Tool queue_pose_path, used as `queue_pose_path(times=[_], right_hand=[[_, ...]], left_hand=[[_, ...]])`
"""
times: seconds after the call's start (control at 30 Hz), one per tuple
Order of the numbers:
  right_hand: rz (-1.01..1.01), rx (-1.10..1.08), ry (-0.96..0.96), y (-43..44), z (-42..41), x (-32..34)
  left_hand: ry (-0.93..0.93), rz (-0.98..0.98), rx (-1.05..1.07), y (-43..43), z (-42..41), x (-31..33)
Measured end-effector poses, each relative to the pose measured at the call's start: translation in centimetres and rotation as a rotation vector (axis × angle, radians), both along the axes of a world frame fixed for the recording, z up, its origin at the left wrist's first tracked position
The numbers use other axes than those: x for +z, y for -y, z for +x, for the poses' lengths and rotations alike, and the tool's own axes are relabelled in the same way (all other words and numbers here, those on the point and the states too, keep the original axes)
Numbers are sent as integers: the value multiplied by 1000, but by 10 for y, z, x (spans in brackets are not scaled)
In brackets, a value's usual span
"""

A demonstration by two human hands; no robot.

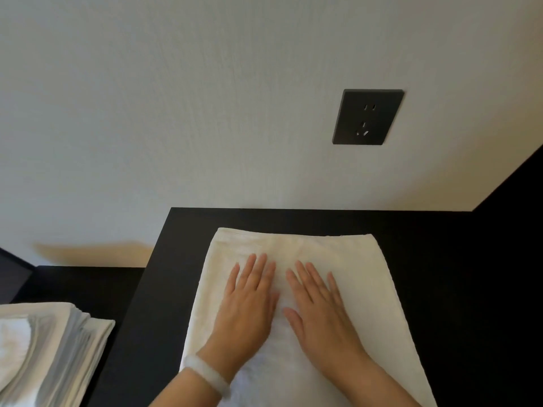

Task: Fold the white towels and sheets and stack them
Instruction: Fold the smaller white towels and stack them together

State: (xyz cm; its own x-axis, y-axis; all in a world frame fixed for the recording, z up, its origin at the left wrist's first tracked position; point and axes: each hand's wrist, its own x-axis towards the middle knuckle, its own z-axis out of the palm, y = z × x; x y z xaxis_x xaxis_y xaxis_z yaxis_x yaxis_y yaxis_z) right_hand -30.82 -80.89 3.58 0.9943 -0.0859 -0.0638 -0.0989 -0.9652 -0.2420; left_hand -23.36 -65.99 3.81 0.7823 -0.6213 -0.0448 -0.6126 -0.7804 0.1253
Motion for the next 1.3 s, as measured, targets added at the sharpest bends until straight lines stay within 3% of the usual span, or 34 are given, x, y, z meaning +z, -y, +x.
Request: queue_pose_path(times=[0.13, 0.37, 0.6, 0.83, 0.93, 1.07, 1.23, 1.3], right_hand=[[-74, -1, -29, 20, 34, -17], [-172, -392, -70, 94, 22, -20], [-23, -74, 29, 50, 54, -24], [-131, -412, -54, 122, 38, -22], [-155, -408, 70, 108, 46, -1], [-190, -184, -16, 78, 47, 9], [-64, -439, -53, 119, 31, -3], [-114, -479, -52, 120, 33, -4]], left_hand=[[12, 40, 59, 7, 43, -18], [26, 21, 295, -34, 65, -25], [27, -47, 71, 31, 55, -21], [92, -19, 274, 0, 82, -29], [58, -115, 257, 17, 77, -10], [86, -268, 46, 34, 57, -7], [122, -286, 168, -3, 68, -9], [69, -248, 240, -3, 69, -5]])
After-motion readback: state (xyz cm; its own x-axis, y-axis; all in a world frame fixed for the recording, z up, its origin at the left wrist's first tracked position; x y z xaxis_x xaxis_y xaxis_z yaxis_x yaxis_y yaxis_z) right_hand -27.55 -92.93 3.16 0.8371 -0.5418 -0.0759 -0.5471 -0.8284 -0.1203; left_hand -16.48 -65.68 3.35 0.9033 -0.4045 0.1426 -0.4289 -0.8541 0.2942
